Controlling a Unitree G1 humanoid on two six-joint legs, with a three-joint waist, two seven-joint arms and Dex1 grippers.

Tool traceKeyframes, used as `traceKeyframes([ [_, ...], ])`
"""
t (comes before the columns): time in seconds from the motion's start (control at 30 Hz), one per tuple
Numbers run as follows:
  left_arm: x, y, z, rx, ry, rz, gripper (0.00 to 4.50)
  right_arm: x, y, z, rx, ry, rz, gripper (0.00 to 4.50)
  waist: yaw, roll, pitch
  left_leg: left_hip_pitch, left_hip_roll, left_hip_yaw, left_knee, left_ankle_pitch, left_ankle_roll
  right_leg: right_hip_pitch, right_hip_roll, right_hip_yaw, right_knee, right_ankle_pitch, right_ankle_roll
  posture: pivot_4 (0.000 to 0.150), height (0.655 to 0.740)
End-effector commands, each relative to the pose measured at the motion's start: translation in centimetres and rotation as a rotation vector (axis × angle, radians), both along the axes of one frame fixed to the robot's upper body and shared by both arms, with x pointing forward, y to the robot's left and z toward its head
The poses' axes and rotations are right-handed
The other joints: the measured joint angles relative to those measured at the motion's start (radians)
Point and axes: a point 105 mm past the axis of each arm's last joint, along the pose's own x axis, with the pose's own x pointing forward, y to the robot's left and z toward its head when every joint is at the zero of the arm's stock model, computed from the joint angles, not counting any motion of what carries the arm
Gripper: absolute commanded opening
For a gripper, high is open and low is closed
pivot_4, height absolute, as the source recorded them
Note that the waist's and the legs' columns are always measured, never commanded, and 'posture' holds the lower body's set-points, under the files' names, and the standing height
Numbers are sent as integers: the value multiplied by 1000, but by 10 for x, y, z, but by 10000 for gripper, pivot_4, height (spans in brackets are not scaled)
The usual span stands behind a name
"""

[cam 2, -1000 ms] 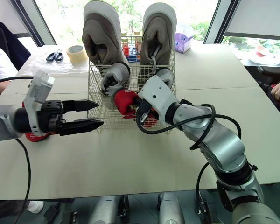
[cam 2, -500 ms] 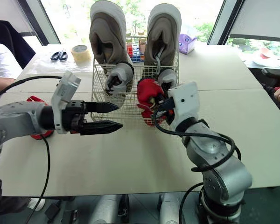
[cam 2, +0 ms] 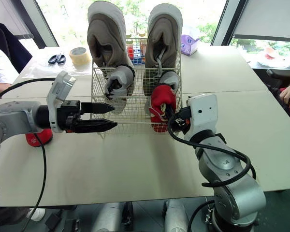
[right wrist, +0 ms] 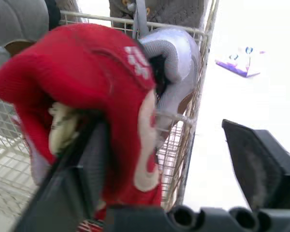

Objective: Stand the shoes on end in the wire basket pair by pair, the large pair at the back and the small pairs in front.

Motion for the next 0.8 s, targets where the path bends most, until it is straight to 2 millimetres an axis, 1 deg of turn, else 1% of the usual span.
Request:
traceKeyframes([
  [0.03, -3, 3, 9, -10, -58, -8, 45000, -11, 2, 12, -44, -52, 82, 35919, 0, 0, 0, 0, 0, 0, 0, 0, 0, 0, 0, 0, 0, 0, 0, 1500, 6675],
  [0.23, -4, 5, 7, -17, -59, -16, 45000, -22, -12, 16, -97, -25, 137, 35919, 2, 0, 0, 0, 0, 0, 0, 0, 1, 0, 0, 0, 0, 0, 0, 1500, 6675],
  [0.37, -6, 7, 5, -23, -52, -28, 45000, -41, -16, 18, -143, 30, 235, 35919, 3, -1, 1, 0, 0, 0, 1, -1, 2, 1, 0, 0, 0, 0, 0, 1500, 6675],
  [0.4, -7, 7, 5, -24, -51, -30, 45000, -46, -19, 20, -149, 43, 248, 35919, 3, -1, 0, 0, 0, -1, 1, -3, 5, 1, -1, 0, 0, 0, 0, 1500, 6675],
  [0.53, -11, 10, 5, -30, -46, -37, 45000, -68, -29, 26, -168, 100, 324, 35919, 7, -2, 0, 0, 0, -4, 1, -3, 6, 2, 0, 0, -1, 0, 0, 1500, 6675],
  [0.63, -12, 15, 9, -43, -43, -27, 45000, -78, -48, 49, -115, 137, 389, 35919, 17, -2, 1, 1, 0, -5, 2, -4, 7, 2, 0, 0, -1, 0, 0, 1500, 6675],
  [0.7, -14, 20, 15, -66, -38, -15, 45000, -83, -58, 63, -101, 186, 442, 41596, 22, -3, 0, 1, 0, -5, 2, -4, 8, 3, 0, 0, -1, 0, 0, 1500, 6675],
  [0.73, -17, 26, 21, -87, -37, 4, 45000, -82, -71, 77, -112, 211, 449, 44272, 23, -2, 1, 1, 0, -5, 3, -5, 8, 3, 0, 0, -1, 0, 0, 1500, 6675],
  [0.77, -16, 37, 26, -83, -47, 75, 45000, -78, -85, 104, -95, 162, 434, 44729, 21, -1, 1, 1, 0, -6, 3, -5, 9, 3, 0, 0, -1, 0, 0, 1500, 6675],
  [0.8, -16, 45, 30, -78, -54, 127, 45000, -75, -96, 124, -83, 124, 421, 44729, 19, -2, 1, 1, 0, -5, 3, -5, 9, 3, -1, 0, -1, 0, -1, 1500, 6675],
])
